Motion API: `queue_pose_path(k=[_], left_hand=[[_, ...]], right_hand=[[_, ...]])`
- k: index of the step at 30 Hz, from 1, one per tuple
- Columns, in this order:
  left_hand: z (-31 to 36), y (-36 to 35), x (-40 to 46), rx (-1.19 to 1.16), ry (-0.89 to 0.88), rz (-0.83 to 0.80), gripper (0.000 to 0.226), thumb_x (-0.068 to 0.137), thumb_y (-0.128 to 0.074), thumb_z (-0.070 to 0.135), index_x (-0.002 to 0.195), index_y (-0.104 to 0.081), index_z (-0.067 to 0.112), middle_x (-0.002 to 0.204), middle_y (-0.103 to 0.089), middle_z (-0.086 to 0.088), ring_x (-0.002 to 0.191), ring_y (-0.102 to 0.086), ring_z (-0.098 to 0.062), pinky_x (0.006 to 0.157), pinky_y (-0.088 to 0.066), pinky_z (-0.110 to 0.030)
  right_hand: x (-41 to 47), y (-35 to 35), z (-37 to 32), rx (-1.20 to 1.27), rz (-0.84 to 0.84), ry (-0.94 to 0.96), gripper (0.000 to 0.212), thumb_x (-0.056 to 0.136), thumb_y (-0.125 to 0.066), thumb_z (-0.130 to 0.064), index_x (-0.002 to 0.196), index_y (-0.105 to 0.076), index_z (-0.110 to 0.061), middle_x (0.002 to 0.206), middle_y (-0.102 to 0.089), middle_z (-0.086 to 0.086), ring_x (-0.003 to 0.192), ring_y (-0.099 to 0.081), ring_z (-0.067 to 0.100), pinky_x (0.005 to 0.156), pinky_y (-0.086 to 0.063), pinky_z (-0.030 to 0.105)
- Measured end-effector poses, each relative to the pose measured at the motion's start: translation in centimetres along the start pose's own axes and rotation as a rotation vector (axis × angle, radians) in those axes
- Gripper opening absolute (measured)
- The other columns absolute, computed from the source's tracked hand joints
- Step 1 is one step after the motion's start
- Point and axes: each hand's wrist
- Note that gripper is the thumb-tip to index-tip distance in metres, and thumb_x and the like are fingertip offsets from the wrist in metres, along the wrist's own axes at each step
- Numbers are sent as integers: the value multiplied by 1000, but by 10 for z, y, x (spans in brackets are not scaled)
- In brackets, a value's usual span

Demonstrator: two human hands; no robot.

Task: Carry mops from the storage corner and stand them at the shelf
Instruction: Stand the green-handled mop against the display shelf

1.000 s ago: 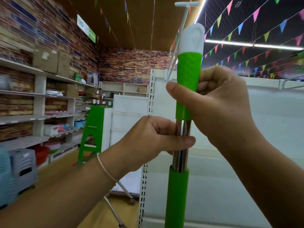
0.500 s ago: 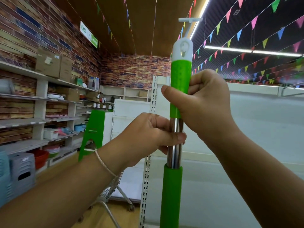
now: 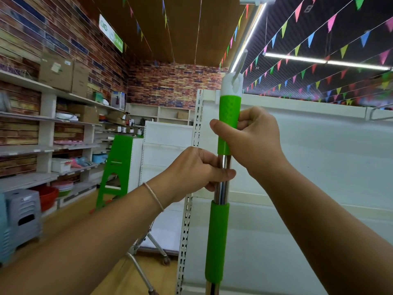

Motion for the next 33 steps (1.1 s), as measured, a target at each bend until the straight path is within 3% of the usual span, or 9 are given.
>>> queue_pose_path(k=[7,11,15,23,29,33], left_hand=[[-21,-2,36,1,114,9,24,87,-71,23,90,-71,0,98,-70,-28,73,-63,-27,68,-54,-32],[-32,-3,53,34,127,43,25,89,-70,25,87,-69,1,86,-68,-23,72,-63,-28,71,-57,-36],[-40,-5,66,85,126,89,28,91,-66,28,89,-68,0,81,-67,-16,72,-65,-27,78,-60,-40],[-54,-6,80,48,138,99,25,92,-65,28,85,-67,4,79,-68,-13,76,-70,-29,78,-61,-37],[-59,-3,79,3,140,74,25,91,-67,29,84,-67,5,82,-67,-14,71,-68,-23,58,-58,-23],[-61,-2,76,-19,129,67,39,91,-66,31,98,-66,-8,97,-67,-28,76,-68,-26,54,-55,-20]], right_hand=[[28,-19,28,-62,-83,-153,42,69,-86,-43,88,-60,-16,85,-70,7,78,-71,23,76,-60,48],[39,-27,37,-96,-101,-191,45,70,-86,-43,91,-61,-12,90,-70,11,83,-70,27,76,-59,49],[44,-36,43,-126,-99,-216,44,74,-84,-41,87,-59,-7,86,-68,11,87,-70,31,78,-58,51],[54,-50,59,-131,-107,-291,36,77,-82,-40,79,-55,-16,80,-63,6,87,-71,29,79,-59,49],[54,-53,61,-129,-97,-316,38,76,-83,-40,87,-61,-12,81,-66,5,81,-72,25,77,-60,47],[49,-54,57,-158,-87,-333,37,77,-82,-43,85,-61,-13,82,-67,6,80,-71,21,78,-61,44]])
Point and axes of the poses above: each hand's wrist, its own x-axis towards the middle knuckle, its own y-axis out of the back of the hand, z = x × y
